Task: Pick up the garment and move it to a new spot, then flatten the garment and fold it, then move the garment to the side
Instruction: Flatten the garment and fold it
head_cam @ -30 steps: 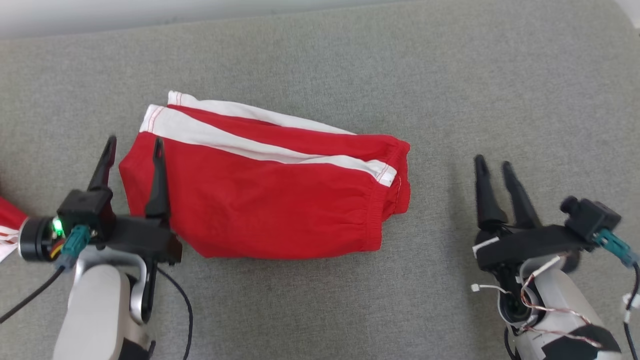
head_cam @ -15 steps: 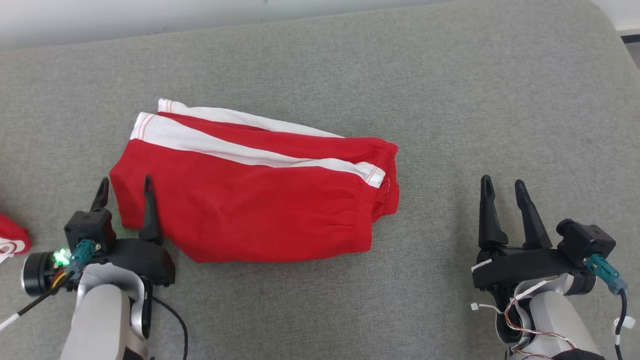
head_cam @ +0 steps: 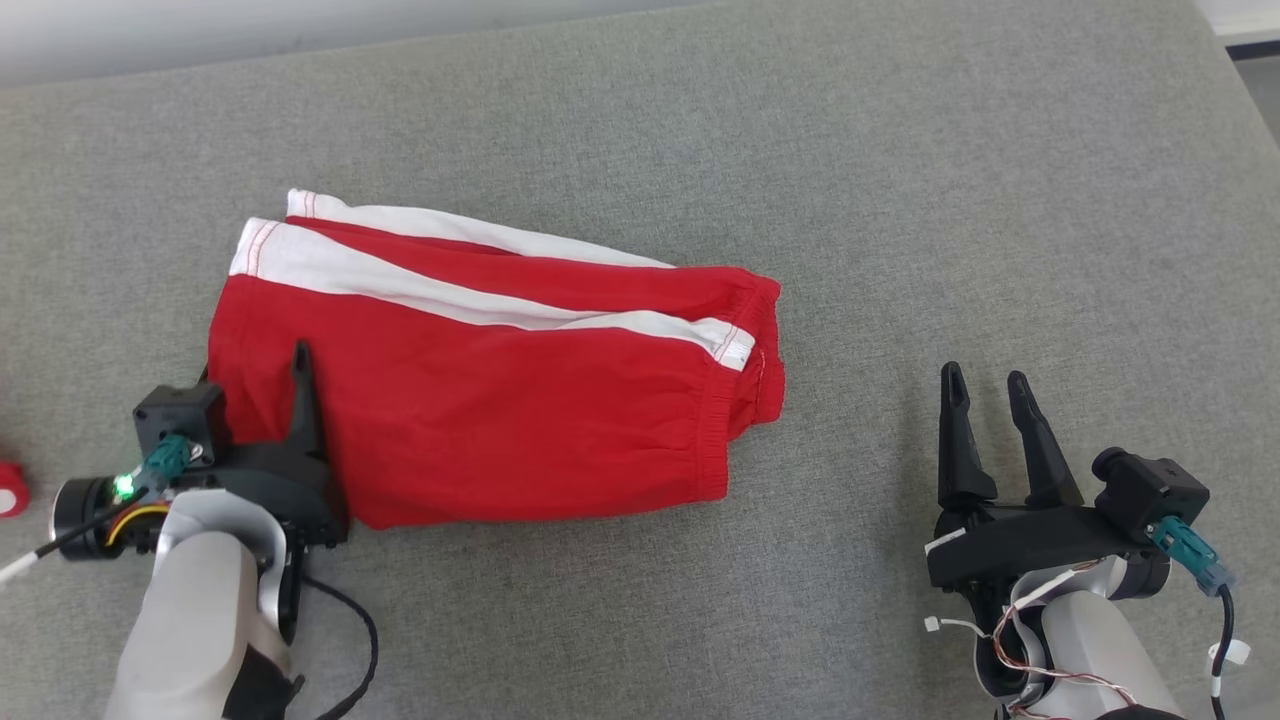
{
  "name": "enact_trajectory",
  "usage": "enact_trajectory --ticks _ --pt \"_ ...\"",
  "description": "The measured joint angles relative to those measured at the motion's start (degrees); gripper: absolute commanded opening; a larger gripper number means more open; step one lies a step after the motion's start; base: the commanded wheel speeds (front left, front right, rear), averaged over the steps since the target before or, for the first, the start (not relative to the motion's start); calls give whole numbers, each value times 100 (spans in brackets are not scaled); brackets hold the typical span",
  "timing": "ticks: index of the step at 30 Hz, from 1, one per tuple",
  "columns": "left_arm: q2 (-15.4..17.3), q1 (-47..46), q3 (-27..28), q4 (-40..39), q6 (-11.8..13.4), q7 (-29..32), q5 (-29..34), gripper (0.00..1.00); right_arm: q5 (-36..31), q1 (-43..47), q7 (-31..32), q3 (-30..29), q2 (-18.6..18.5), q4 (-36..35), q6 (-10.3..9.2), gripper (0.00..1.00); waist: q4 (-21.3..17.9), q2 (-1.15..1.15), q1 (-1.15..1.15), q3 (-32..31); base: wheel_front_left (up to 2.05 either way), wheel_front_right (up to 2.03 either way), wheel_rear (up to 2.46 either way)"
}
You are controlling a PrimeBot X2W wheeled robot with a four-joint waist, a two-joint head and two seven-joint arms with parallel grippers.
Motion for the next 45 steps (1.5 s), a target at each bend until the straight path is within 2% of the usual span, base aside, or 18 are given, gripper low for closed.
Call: enact_trajectory --ticks 8,9,11,12,20,31,44,45 --pt "51 -341 -236 469 -143 -8 -5 100 46 -48 -1 82 4 16 0 100 -56 0 0 107 0 0 0" --pt "62 -389 -268 560 -163 -19 -2 85 47 -53 -1 87 4 22 0 100 -62 0 0 112 0 0 0" --pt "68 -468 -309 727 -174 -25 -7 9 54 -56 -1 97 7 36 0 100 -66 -1 -1 111 0 0 0" --pt "69 -500 -336 797 -179 -31 -9 0 55 -57 0 99 7 45 0 100 -65 0 0 104 0 0 0" --pt "13 -426 -398 751 -229 -22 -198 0 87 -25 0 78 35 121 0 100 -24 1 1 -73 0 0 0" --pt "-238 761 -310 -79 -214 0 -368 0 92 375 -1 66 124 328 0 100 171 1 1 -760 0 0 0" --pt "-425 2009 -313 -755 -9 1 -339 0 70 867 -1 19 175 515 0 100 447 1 0 -1568 0 0 0" --pt "-426 2069 -313 -787 46 1 -324 31 70 878 -1 24 175 522 0 100 459 1 0 -1606 0 0 0"
